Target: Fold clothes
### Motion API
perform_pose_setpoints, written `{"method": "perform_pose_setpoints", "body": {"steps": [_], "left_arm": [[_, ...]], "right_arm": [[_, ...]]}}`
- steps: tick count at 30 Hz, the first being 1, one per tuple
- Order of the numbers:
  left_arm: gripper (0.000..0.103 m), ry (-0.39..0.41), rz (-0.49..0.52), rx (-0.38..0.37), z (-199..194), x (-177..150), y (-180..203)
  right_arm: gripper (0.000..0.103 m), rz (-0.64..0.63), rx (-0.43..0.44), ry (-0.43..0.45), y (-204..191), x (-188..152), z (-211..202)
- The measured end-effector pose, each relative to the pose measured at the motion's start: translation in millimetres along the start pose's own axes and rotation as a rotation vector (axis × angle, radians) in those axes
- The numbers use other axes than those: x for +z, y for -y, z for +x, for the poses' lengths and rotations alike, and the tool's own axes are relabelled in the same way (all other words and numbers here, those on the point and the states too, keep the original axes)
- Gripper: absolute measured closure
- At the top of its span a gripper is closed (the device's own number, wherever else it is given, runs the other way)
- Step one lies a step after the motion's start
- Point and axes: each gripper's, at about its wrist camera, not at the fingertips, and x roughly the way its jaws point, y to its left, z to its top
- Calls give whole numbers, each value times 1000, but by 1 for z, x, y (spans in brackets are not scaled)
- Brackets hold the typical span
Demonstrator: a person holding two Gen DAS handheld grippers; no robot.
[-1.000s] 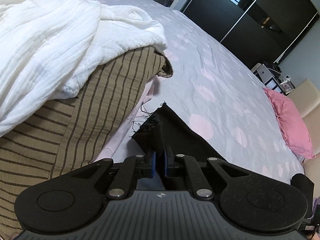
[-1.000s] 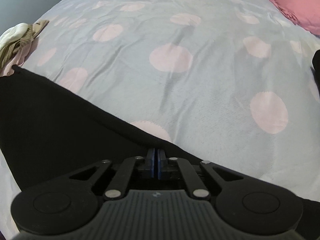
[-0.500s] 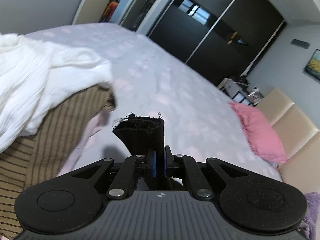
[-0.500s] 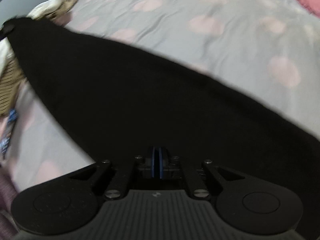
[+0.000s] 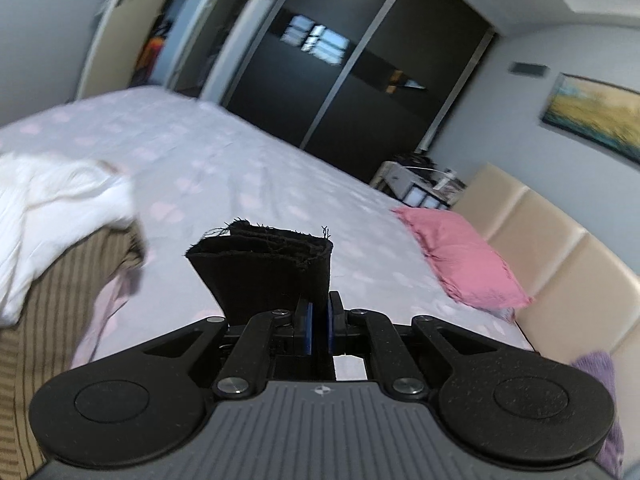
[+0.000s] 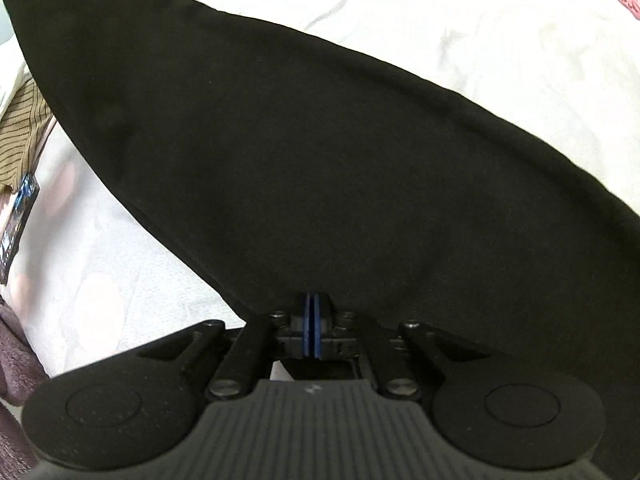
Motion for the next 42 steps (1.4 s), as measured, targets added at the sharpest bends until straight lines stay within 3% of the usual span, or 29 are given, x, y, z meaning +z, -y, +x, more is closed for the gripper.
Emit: {"method": "perform_pose_setpoints", "body": {"steps": [4, 6, 14, 18, 23, 27, 32, 34, 42], "left_arm": [[98, -7, 95, -63, -4, 0, 42], [98, -11, 143, -93, -6, -2, 65], [98, -79, 242, -189, 5, -18, 162], [98, -126, 280, -263, 19, -43, 210], [98, -226, 321, -345, 44, -96, 262], [98, -349, 444, -378, 69, -173, 298], [98, -525, 553, -361, 92, -277, 306], [98, -539, 595, -343, 90, -304, 301], [98, -356, 766, -307, 68, -338, 308]], "right_arm": [[87, 21, -11, 8, 4, -4, -21], [66, 39, -23, 23, 14, -8, -38], [63, 239, -120, 190, 88, -45, -114], [62, 330, -110, 235, 117, -73, -130], [59, 413, -101, 267, 147, -103, -147], [55, 495, -107, 268, 171, -130, -158], [55, 685, 0, 259, 212, -162, -149], [55, 752, 56, 275, 220, -175, -147], [51, 886, 344, 293, 221, -198, -134]]}}
